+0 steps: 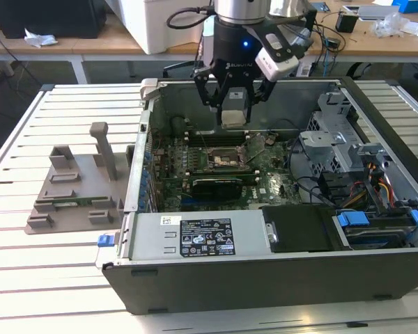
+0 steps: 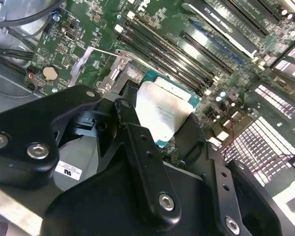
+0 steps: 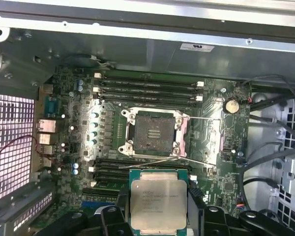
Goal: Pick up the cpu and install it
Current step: 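Pick up the cpu and move it towards the insertion slot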
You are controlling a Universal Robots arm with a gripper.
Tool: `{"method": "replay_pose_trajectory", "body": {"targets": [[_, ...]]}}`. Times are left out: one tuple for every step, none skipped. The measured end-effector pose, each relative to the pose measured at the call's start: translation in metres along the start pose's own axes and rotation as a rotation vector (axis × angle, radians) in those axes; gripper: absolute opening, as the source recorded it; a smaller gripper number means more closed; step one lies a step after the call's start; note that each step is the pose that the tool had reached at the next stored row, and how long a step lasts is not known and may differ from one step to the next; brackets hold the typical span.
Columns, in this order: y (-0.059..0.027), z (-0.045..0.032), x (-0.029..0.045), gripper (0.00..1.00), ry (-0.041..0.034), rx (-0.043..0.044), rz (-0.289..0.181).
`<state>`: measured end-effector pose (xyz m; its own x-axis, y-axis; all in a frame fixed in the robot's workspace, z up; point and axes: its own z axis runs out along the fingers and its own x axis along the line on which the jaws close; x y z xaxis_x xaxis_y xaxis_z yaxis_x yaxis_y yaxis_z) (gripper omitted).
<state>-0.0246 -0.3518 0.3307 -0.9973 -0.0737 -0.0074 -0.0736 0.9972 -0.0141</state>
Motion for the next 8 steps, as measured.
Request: {"method": "replay_pose_trajectory", "body": {"targets": [[0.0009, 0.004, -0.0002, 0.55, 0.0005, 0.0001, 0.0], [0.0015, 0.0069, -0.0004, 0.55, 0.0006, 0.0, 0.0], [0.002, 0.009, -0.0005, 0.55, 0.0007, -0.0001, 0.0], [0.0024, 0.011, -0.0006, 0.55, 0.0008, -0.0001, 0.0], [0.0031, 0.0147, -0.0008, 0.55, 0.0011, 0.0, 0.0], [0.0035, 0.0171, -0.001, 0.55, 0.0013, 0.0, 0.0], [0.0038, 0.019, -0.0011, 0.55, 0.0013, -0.0001, 0.0], [0.0042, 0.0216, -0.0012, 0.55, 0.0014, -0.0002, 0.0]]}}
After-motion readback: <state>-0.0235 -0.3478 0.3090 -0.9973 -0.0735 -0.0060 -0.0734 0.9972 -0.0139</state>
